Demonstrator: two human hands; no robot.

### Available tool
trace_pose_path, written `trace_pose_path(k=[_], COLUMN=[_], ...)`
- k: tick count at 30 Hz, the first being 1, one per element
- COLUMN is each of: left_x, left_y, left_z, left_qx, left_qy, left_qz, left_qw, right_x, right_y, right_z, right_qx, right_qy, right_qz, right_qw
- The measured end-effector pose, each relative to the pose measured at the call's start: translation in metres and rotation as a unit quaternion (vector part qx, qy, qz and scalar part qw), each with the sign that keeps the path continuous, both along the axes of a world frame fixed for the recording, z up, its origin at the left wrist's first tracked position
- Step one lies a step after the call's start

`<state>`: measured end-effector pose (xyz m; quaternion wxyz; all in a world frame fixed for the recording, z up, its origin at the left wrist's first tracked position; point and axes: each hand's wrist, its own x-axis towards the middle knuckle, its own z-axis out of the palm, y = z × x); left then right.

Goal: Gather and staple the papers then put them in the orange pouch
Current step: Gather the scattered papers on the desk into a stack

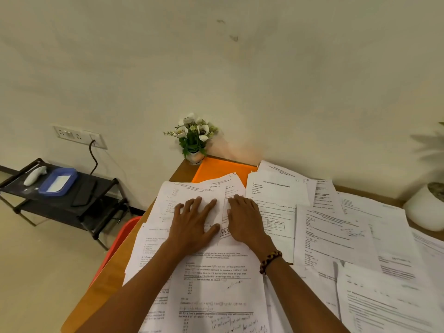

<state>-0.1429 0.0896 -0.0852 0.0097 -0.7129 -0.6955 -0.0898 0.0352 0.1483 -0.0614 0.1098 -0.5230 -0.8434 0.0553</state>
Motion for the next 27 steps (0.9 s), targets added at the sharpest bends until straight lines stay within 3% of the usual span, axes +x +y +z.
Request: trace_pose_path(k=[4, 8, 12, 21, 27], left_x=[0.002, 0.003, 0.005, 0.005, 0.005], left_y=[-0.003, -0.005, -0.007, -0.008, -0.009], left_z=[-0.001, 0.001, 0.006, 0.010, 0.009], left_qx=[0.034, 0.027, 0.016, -0.008, -0.006], left_qy=[-0.031, -0.048, -0.060, -0.060, -0.047], left_qz=[0.012, 0.017, 0.019, 0.021, 0.022], left_qw=[0.999, 0.998, 0.998, 0.998, 0.999], right_x=[-0.002, -0.015, -0.030, -0.029, -0.029], right_y=[0.026, 0.054, 0.076, 0.093, 0.099], right_z=[0.009, 0.021, 0.035, 0.056, 0.091], right_qx=[-0.002, -0.118, -0.174, -0.058, 0.129], right_qy=[0.016, 0.011, 0.138, 0.150, 0.210], right_qz=[-0.029, -0.095, -0.212, -0.206, -0.166], right_qw=[0.999, 0.988, 0.952, 0.965, 0.955])
